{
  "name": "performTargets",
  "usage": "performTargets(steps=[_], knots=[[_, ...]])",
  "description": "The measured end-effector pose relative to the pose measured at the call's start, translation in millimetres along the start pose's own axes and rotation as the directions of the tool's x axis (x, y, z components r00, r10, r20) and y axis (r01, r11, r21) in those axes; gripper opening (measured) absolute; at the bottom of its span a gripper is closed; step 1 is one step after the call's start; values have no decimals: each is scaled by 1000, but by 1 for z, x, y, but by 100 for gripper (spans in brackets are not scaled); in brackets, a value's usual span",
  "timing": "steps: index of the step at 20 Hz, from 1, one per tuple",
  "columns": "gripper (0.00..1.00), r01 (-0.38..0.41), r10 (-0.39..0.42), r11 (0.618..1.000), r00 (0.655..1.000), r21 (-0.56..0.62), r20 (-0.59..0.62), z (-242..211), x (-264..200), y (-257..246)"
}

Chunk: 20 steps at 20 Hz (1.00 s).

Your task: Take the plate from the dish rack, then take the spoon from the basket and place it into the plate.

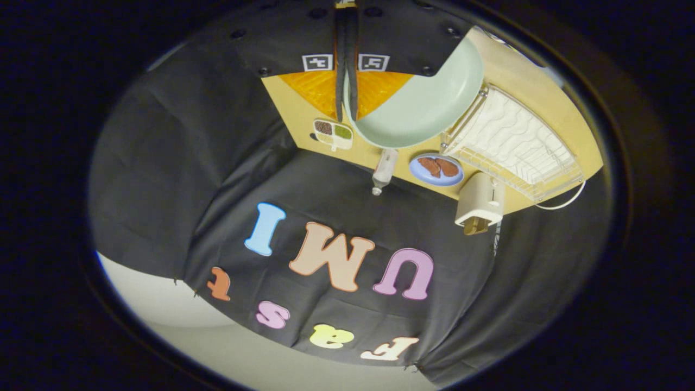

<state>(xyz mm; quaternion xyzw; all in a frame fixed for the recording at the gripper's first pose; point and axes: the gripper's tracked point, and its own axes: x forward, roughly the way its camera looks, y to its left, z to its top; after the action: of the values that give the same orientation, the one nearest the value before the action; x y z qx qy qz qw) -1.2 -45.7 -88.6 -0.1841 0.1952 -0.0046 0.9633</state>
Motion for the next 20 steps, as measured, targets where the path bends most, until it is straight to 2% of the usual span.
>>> performTargets(steps=[4,9,14,20], knots=[[3,-45,46,999,998,23,-41,-41,4,-1],[3,-94,100,990,993,106,-55,-83,14,-4],[3,-150,164,969,985,194,-59,-125,32,0],[4,-183,207,945,976,272,-64,-161,54,-6]])
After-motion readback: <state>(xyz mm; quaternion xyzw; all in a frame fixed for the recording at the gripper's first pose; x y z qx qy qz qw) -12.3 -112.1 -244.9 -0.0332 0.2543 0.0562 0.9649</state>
